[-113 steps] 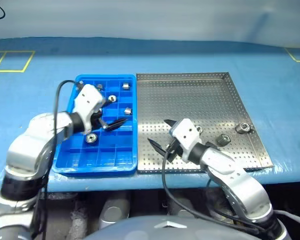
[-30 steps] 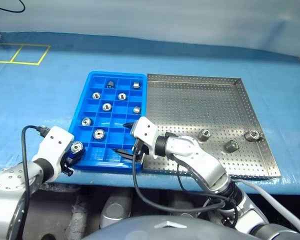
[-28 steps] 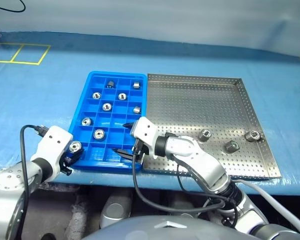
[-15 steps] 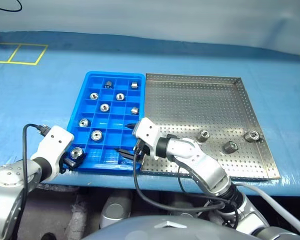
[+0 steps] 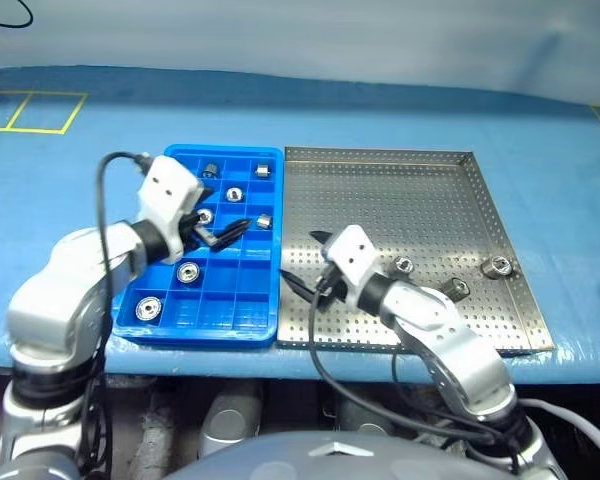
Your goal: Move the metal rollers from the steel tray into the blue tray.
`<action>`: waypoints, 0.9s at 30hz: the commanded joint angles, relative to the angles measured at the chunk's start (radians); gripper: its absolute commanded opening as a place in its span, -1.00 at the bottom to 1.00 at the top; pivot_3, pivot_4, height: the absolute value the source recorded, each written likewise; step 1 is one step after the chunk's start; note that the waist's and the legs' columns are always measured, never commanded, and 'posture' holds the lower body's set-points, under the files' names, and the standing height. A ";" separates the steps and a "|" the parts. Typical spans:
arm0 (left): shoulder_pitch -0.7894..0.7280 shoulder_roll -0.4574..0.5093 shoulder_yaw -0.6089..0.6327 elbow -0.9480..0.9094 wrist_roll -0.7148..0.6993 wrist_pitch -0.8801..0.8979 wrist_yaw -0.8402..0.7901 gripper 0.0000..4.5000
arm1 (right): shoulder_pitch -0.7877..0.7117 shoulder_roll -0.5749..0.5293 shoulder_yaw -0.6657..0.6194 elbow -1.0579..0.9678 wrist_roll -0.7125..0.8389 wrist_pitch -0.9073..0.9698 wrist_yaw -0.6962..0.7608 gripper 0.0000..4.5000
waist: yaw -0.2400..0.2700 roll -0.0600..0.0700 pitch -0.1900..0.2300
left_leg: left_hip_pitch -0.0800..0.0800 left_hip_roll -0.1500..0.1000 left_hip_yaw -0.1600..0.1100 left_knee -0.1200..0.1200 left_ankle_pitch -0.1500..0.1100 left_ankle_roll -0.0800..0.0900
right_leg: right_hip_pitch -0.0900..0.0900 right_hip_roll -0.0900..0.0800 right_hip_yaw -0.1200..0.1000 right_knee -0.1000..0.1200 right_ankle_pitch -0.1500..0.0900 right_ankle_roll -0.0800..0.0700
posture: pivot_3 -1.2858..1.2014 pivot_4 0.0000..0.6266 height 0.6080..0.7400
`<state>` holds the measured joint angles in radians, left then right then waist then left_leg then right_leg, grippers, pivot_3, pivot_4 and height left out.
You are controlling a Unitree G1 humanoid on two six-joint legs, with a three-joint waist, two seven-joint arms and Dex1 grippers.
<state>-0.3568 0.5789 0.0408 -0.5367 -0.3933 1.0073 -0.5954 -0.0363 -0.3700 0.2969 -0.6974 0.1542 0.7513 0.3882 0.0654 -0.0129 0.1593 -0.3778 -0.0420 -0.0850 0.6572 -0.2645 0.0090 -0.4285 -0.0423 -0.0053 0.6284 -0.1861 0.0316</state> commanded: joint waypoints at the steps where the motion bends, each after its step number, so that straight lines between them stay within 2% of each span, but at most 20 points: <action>1: -0.105 -0.025 -0.155 0.155 0.058 -0.142 -0.058 0.99 | 0.088 -0.030 -0.101 -0.110 -0.027 0.034 -0.057 1.00 | -0.013 0.000 0.000 | 0.000 0.000 0.000 0.000 0.000 0.001 | 0.000 0.001 0.000 0.000 0.000 0.000 | 0.02 -0.52 1.00; 6: -0.217 -0.180 -0.236 0.387 0.107 -0.342 -0.058 0.99 | 0.196 -0.010 -0.189 -0.187 -0.075 0.089 -0.162 1.00 | -0.064 0.000 0.000 | -0.001 0.000 0.004 0.004 -0.002 0.004 | 0.000 0.000 0.001 0.000 0.003 0.001 | -0.11 -0.52 1.00; 12: -0.200 -0.301 -0.287 0.504 0.178 -0.620 -0.061 0.99 | 0.198 0.092 -0.192 -0.194 -0.111 0.158 -0.271 1.00 | -0.145 0.001 0.000 | 0.000 0.001 0.011 0.005 -0.004 0.007 | -0.001 -0.001 0.007 0.000 0.005 0.005 | -0.19 -0.52 1.00; 14: -0.170 -0.311 -0.311 0.519 0.215 -0.739 -0.075 0.99 | 0.172 0.138 -0.181 -0.158 -0.114 0.161 -0.298 1.00 | -0.164 0.001 -0.001 | 0.001 0.001 0.012 0.005 -0.006 0.011 | -0.001 -0.001 0.009 0.000 0.006 0.005 | -0.21 -0.52 1.00; 19: -0.087 -0.301 -0.339 0.503 0.223 -0.844 -0.134 0.99 | 0.090 0.249 -0.194 -0.030 -0.108 0.143 -0.348 1.00 | -0.200 0.003 -0.002 | 0.002 0.001 0.016 0.006 -0.007 0.014 | -0.001 0.001 0.015 0.000 0.007 0.010 | -0.20 -0.52 1.00; 27: 0.093 -0.344 -0.267 0.434 0.180 -0.851 -0.065 0.99 | 0.000 0.291 -0.225 0.132 -0.106 0.097 -0.357 1.00 | -0.213 0.004 -0.002 | 0.002 0.000 0.020 0.009 -0.007 0.019 | -0.001 0.004 0.019 0.000 0.010 0.014 | -0.15 -0.52 1.00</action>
<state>-0.2730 0.2440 -0.2534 -0.0386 -0.1893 0.1752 -0.6761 -0.0201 -0.0859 0.0932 -0.5733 0.0464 0.8774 0.0368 -0.1476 -0.0087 0.1572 -0.3762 -0.0417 -0.0645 0.6663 -0.2717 0.0284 -0.4296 -0.0390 0.0137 0.6280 -0.1759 0.0457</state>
